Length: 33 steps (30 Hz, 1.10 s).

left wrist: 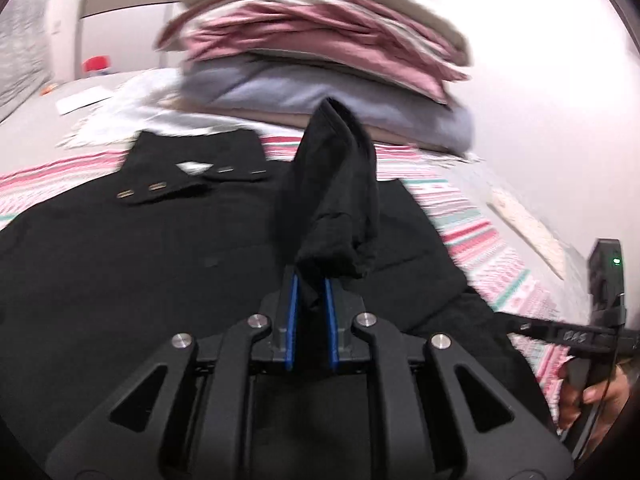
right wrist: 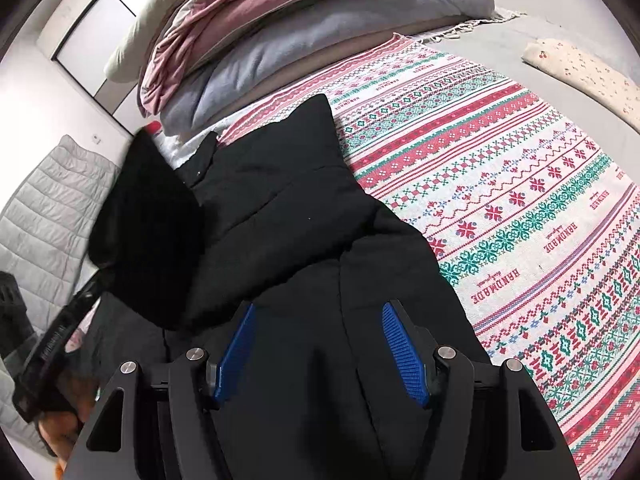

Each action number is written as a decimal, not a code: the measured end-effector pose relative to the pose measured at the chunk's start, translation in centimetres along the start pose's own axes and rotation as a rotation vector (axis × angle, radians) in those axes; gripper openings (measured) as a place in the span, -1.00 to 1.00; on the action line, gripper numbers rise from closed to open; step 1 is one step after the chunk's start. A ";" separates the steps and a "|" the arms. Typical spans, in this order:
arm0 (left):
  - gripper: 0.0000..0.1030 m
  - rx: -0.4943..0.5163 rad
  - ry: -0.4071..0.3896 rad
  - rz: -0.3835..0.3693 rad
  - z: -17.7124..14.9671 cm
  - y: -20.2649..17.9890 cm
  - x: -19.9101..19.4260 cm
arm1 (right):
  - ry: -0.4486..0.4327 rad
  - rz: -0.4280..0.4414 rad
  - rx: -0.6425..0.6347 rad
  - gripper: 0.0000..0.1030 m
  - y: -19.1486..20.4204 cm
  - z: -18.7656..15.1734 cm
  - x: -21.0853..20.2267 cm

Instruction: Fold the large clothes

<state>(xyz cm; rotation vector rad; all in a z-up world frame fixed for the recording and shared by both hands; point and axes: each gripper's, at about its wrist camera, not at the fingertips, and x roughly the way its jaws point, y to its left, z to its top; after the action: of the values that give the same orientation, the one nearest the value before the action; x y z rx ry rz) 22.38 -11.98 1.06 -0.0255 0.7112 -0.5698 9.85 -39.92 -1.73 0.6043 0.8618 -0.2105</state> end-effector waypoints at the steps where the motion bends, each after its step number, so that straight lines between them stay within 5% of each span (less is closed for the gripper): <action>1: -0.72 -0.001 0.010 0.047 -0.5 1.1 0.0 | 0.004 -0.004 -0.002 0.28 0.0 0.0 0.1; 3: -0.68 -0.012 0.054 0.104 -1.4 3.2 0.6 | 0.006 -0.007 -0.001 0.28 0.0 0.0 0.1; 8: 0.14 -0.128 0.122 0.171 -3.9 8.4 1.1 | -0.002 0.008 0.011 0.28 -0.3 0.3 0.1; 15: 0.31 -0.310 0.037 0.093 -2.6 12.1 0.8 | -0.046 -0.009 0.011 0.28 -1.7 1.5 1.4; 19: 0.31 -0.320 0.088 0.078 -2.0 12.9 4.5 | -0.070 0.046 0.051 0.28 -2.9 2.6 3.0; 21: 0.19 -0.348 0.140 0.055 -2.4 13.2 6.2 | -0.077 0.090 0.066 0.28 -3.1 3.0 4.2; 23: -0.45 -0.344 0.134 0.009 -2.7 12.6 6.6 | -0.097 0.111 0.056 0.28 -2.9 3.4 5.4; 27: -0.77 -0.253 0.122 -0.021 -3.2 10.3 6.3 | -0.105 0.088 0.031 0.31 -1.9 3.8 7.0; 29: -0.80 -0.248 0.124 -0.048 -3.2 10.0 6.1 | -0.147 0.063 0.007 0.11 -0.9 3.8 6.8; 31: -0.80 -0.267 0.123 -0.099 -3.1 9.9 5.8 | -0.168 0.010 -0.028 -0.71 -0.4 3.8 6.7; 33: -0.79 -0.260 0.126 -0.111 -3.2 9.6 5.8 | -0.175 -0.010 0.000 -0.72 -1.1 4.1 6.6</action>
<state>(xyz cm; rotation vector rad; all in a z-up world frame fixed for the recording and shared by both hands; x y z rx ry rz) 28.59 -6.22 -6.88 -0.2746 0.9073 -0.5855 16.29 -42.78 -5.17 0.5728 0.6955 -0.2682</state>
